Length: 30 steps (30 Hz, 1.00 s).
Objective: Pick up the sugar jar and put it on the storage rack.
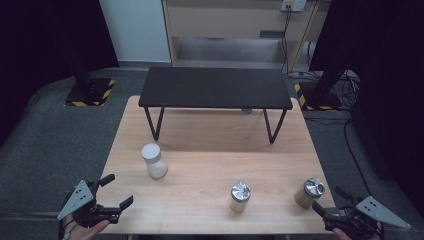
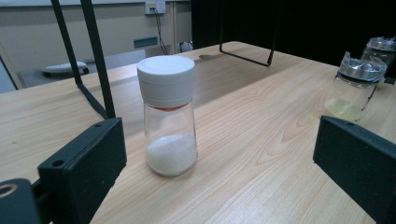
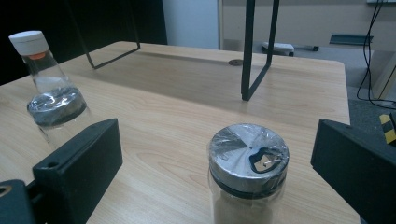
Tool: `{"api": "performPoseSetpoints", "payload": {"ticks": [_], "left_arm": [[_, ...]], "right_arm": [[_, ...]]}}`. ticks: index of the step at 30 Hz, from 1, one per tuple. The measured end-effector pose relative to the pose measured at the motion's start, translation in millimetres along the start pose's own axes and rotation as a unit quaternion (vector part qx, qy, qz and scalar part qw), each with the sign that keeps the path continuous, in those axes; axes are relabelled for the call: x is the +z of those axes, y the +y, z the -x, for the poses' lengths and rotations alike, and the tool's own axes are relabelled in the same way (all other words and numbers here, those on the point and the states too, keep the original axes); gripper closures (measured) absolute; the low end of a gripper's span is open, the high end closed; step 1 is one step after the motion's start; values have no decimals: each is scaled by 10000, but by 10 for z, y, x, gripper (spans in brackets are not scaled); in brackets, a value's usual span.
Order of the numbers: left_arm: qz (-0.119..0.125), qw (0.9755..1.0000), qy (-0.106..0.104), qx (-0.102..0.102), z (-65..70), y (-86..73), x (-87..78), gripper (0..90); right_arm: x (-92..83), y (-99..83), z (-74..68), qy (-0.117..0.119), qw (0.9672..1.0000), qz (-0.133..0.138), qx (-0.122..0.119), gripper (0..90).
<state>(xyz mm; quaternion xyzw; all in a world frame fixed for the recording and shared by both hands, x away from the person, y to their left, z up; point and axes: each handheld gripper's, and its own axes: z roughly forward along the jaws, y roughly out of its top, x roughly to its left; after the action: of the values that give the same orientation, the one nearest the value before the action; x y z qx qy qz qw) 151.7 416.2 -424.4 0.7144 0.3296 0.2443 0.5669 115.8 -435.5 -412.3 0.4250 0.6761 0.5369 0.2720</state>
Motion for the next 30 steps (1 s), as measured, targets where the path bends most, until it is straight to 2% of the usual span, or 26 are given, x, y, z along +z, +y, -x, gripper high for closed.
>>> {"api": "performPoseSetpoints", "payload": {"ticks": [8, 16, 19, 26, 30], "left_arm": [[-57, 10000, 17, -1, 0, 3, 5, 14], [-208, 9997, 112, 24, 22, 30, -6, 15], [-211, 9997, 134, 23, 29, 33, -10, 15], [-218, 9995, 201, -67, 39, 41, -5, 14], [-257, 9995, 171, -89, 61, 52, 4, 14]], "right_arm": [[-3, 0, 16, 20, 10000, -49, 78, 26], [28, 30, -25, 53, 9999, -112, -83, 29], [26, 20, -4, 83, 9999, -95, -37, 29], [28, 18, -1, 103, 9999, -81, -29, 30], [23, 17, -1, 98, 9999, -77, -8, 30]]}}
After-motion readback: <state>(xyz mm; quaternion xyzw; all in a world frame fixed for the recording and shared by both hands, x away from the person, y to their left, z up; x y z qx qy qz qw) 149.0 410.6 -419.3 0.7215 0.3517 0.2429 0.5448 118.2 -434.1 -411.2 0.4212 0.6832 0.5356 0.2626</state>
